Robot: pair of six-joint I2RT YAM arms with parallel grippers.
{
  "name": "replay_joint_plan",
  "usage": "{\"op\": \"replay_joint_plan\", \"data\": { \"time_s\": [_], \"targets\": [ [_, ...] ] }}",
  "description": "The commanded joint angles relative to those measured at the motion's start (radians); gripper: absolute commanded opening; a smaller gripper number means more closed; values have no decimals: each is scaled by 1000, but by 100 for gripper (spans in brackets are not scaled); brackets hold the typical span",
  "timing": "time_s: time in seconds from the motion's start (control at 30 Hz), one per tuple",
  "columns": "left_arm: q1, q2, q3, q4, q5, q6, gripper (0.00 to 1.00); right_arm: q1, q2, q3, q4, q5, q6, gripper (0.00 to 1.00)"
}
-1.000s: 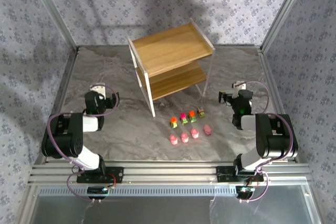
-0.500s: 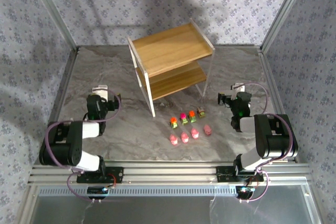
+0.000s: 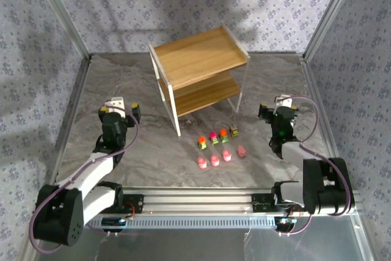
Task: Place and organize the plastic toys onto the shelf
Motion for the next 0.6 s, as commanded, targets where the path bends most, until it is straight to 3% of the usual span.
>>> {"op": "replay_joint_plan", "data": {
  "time_s": [0.0,0.07,0.13,0.3,0.37,0.43,0.5,0.57],
  "targets": [
    [-12,-88,30,-154,-18,-102,100,15,-84,63,-291,158,169,100],
    [-14,-141,32,-218,-2,-156,100,42,-129,100,-426,255,225,100],
    [-25,-170,43,-264,56,-155,100,60,-158,185,-662,388,397,100],
    [-186,-228,68,-330,87,-149,100,85,-173,368,-1064,506,607,100],
    [-247,-246,73,-363,83,-140,100,115,-193,380,-1107,515,618,100],
    [-302,-269,75,-403,12,-161,99,171,-238,356,-1110,547,604,100],
    [-325,-269,107,-501,-84,-243,100,242,-300,325,-1104,581,588,100],
    [-329,-242,152,-613,-108,-295,100,308,-357,306,-1106,600,549,100]
  ]
}}
